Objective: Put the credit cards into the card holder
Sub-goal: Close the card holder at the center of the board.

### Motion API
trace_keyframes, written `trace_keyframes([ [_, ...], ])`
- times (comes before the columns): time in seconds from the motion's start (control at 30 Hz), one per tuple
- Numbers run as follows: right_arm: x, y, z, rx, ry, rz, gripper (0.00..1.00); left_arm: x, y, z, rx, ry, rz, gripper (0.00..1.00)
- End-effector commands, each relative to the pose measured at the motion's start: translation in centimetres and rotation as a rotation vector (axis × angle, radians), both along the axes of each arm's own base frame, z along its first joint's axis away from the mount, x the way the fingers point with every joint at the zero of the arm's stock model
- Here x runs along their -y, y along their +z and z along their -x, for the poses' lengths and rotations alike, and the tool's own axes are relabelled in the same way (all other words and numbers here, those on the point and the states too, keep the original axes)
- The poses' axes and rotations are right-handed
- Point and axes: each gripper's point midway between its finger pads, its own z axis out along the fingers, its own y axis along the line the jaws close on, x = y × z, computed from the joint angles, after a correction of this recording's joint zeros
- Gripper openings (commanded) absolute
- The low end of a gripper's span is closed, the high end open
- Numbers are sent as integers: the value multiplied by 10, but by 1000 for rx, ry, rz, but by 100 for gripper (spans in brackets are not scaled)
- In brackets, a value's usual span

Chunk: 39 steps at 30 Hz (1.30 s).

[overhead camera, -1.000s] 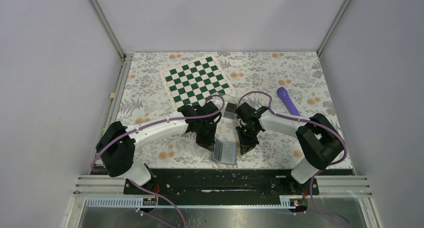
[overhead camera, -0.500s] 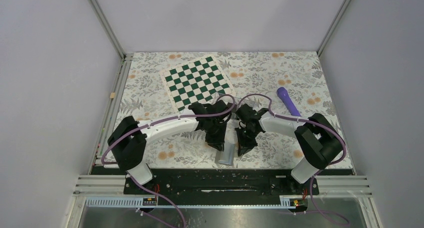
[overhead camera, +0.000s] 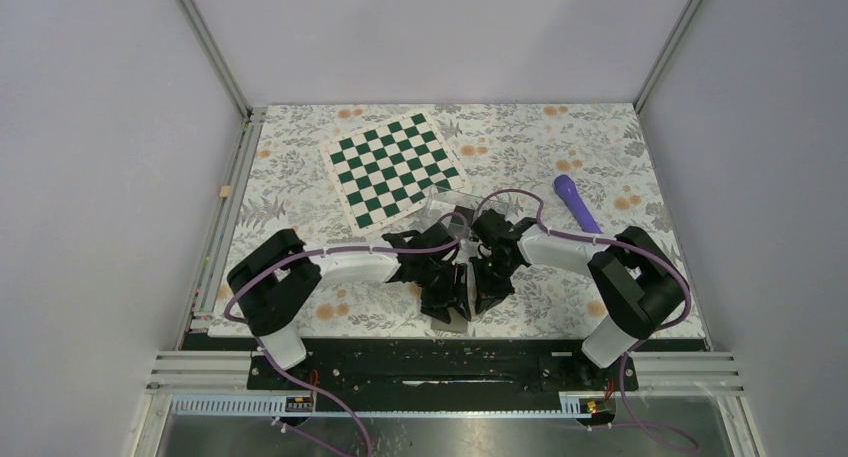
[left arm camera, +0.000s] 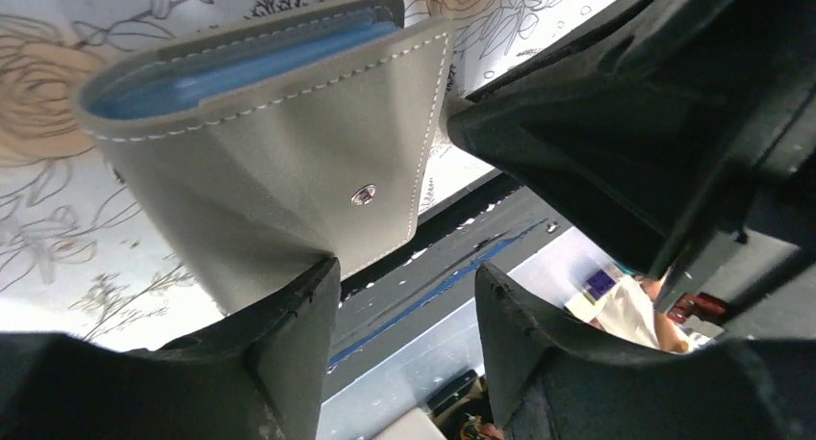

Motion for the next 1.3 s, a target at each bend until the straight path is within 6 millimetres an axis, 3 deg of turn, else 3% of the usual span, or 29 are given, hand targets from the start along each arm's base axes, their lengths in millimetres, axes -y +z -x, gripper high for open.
trace_keyframes([
  [0.0,-4,3,5,-19,1,-22,0,26,4,1,-34,24,150,55],
  [0.13,-6,7,5,-14,1,-34,0,21,-4,4,-44,32,147,55],
  [0.37,-9,19,3,7,4,-58,8,12,13,0,33,43,160,54],
  [0.53,-11,22,3,7,5,-73,9,3,25,-8,87,69,167,41],
  [0.7,-11,23,5,3,5,-79,10,-17,7,-10,105,58,42,26],
  [0.8,-10,27,4,25,7,-88,16,-22,-5,-9,91,26,-25,17],
  [1.0,-14,39,0,69,17,-127,29,-22,-16,-11,89,-25,-88,9],
  [1.27,-39,46,-6,55,28,-250,25,-34,-23,-8,129,-93,-199,4],
])
